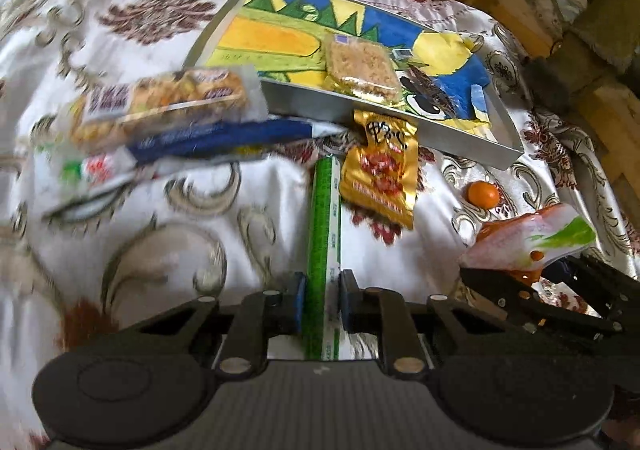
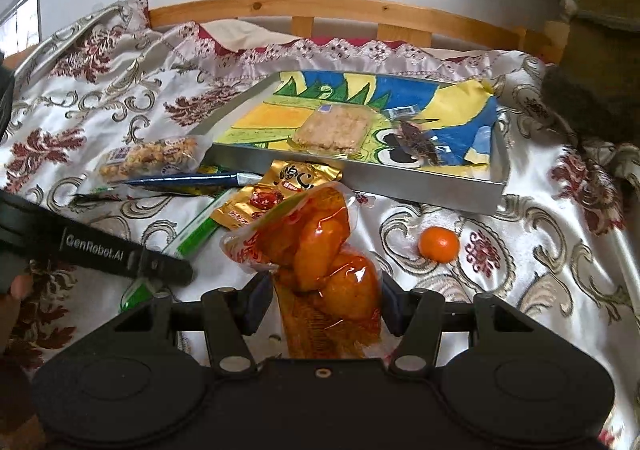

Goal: Organize snacks
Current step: 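Carry both snacks over the tray and open both tools to drop them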

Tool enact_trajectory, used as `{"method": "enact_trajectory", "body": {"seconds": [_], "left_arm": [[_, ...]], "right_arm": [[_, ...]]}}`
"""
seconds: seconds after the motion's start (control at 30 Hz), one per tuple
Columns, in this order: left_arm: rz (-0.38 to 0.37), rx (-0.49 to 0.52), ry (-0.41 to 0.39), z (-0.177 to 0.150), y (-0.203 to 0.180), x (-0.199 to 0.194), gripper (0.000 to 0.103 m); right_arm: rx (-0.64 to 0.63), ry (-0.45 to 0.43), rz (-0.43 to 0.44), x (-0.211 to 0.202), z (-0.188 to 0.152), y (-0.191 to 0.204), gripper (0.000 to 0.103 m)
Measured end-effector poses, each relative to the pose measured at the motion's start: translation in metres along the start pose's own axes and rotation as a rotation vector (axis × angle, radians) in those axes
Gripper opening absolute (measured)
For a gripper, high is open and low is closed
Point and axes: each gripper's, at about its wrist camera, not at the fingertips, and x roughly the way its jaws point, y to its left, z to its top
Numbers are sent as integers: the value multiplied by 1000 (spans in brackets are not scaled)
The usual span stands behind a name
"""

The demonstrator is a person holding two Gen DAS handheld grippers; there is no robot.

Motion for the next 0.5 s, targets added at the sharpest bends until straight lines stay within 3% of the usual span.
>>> {"method": "enact_trajectory", "body": {"seconds": [0.23,0.5], "left_arm": [[2,-79,7,-14,2,-20,18],[13,-56,26,-29,-22,-40,18]], "right_arm": [[25,-16,-30,-27,-8,0,57],[95,-43,-22,-55,-14,-10,57]]}}
